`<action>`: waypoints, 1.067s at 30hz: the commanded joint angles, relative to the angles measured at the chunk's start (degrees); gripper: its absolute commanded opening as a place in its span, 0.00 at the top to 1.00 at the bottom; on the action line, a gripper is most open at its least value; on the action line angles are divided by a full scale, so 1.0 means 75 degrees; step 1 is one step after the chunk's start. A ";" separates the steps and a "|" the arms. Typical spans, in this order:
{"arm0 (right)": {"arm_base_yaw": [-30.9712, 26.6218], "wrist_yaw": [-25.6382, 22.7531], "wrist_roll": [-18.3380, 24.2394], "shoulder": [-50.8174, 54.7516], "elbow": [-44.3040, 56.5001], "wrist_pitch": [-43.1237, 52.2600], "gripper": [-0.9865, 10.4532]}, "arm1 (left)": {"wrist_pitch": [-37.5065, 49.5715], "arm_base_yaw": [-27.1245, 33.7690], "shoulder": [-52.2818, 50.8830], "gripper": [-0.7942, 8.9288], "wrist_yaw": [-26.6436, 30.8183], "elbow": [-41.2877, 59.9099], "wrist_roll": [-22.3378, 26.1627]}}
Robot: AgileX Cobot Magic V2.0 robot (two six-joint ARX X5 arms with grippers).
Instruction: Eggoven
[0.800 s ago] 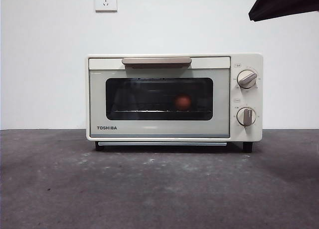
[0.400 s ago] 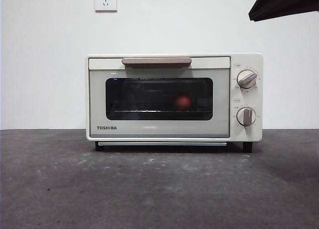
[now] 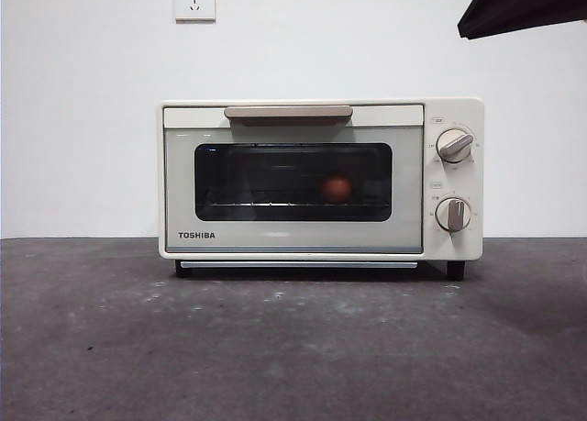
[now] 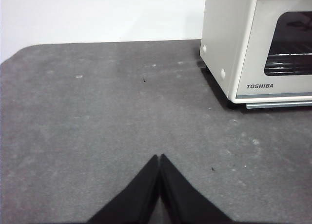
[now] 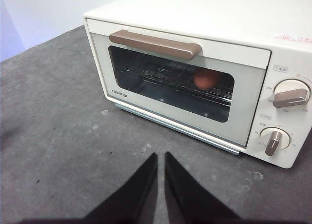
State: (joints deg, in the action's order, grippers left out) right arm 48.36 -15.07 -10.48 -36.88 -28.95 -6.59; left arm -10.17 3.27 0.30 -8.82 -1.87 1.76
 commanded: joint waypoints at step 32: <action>-0.1996 0.0796 0.0525 0.0962 0.0219 0.0067 0.91 | -0.0245 0.0023 -0.0015 0.91 0.0006 0.0128 -0.0452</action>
State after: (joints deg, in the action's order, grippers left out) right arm 35.33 -11.33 -7.90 -29.98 -28.21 -6.37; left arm -10.20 3.27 0.30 -8.82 -1.87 -1.21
